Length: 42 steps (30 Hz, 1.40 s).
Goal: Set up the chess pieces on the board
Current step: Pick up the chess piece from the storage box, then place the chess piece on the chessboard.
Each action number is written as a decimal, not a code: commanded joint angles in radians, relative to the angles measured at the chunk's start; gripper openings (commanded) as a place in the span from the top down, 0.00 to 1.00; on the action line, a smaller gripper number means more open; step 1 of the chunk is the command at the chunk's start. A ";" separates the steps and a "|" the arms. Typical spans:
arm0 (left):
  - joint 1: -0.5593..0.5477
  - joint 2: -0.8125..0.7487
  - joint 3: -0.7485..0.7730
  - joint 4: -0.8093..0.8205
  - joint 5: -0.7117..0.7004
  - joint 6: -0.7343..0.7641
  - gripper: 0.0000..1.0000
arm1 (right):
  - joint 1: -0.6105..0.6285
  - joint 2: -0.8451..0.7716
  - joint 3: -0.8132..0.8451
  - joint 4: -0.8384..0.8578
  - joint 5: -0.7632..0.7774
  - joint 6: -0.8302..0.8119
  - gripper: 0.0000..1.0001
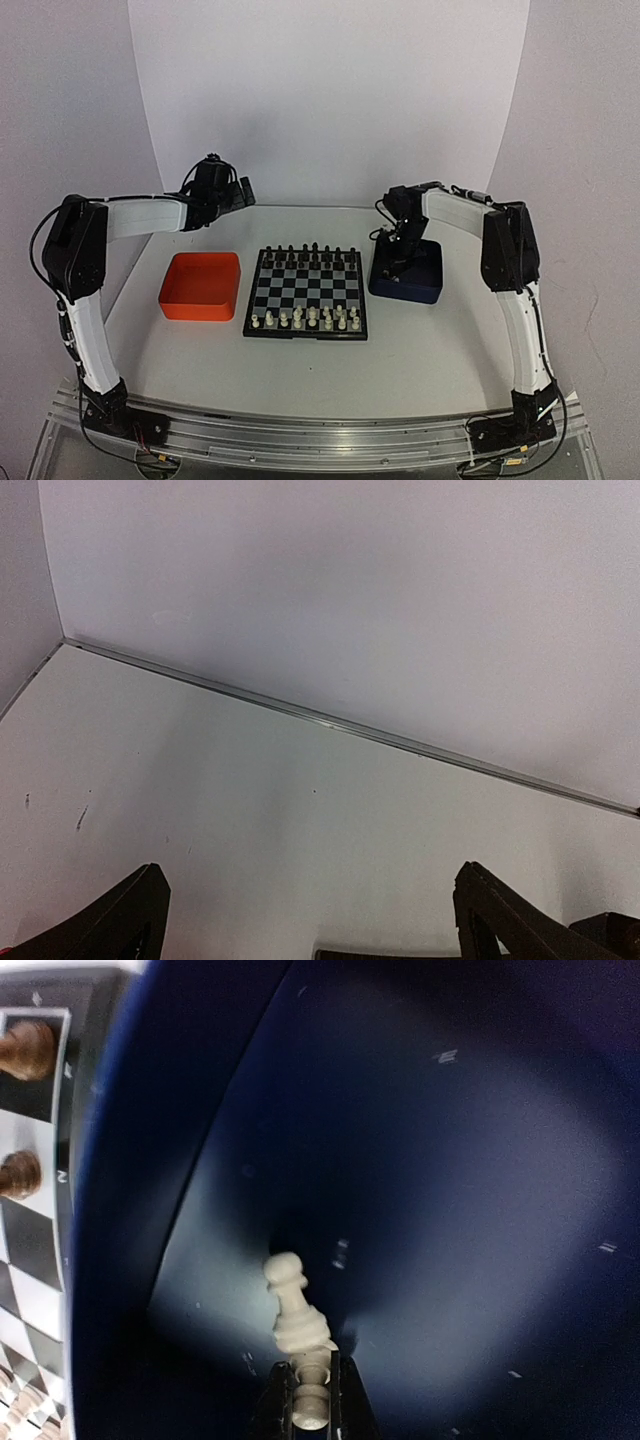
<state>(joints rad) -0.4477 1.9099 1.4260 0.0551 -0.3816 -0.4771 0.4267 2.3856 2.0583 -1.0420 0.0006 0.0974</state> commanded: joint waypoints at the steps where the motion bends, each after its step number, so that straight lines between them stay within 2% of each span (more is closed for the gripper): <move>1: 0.006 -0.126 -0.055 0.056 0.029 -0.024 0.00 | 0.000 -0.157 0.020 -0.020 0.067 0.016 1.00; 10: 0.006 -0.212 -0.141 0.077 0.115 -0.051 0.00 | 0.004 -0.284 -0.022 -0.021 0.005 0.024 1.00; 15: 0.004 -0.224 -0.164 0.074 0.151 -0.038 0.00 | 0.028 -0.297 -0.007 -0.021 -0.150 0.012 1.00; 17: 0.004 -0.230 -0.197 0.097 0.172 -0.033 0.00 | 0.071 -0.286 0.005 -0.024 -0.192 -0.022 1.00; 21: 0.004 -0.253 -0.284 0.141 0.188 -0.044 0.00 | 0.209 -0.228 0.050 -0.038 -0.142 -0.160 1.00; 26: 0.003 -0.283 -0.280 0.040 0.253 -0.074 0.00 | 0.293 -0.119 0.187 -0.122 -0.305 -0.146 0.99; 33: 0.003 -0.346 -0.358 0.001 0.291 -0.091 0.00 | 0.433 0.004 0.292 -0.133 -0.186 -0.190 0.99; 42: 0.003 -0.400 -0.424 0.008 0.342 -0.093 0.00 | 0.479 0.095 0.409 -0.130 -0.051 -0.194 0.99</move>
<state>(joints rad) -0.4477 1.5688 1.0276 0.0557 -0.0817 -0.5598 0.9032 2.4631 2.4005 -1.1544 -0.1293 -0.0823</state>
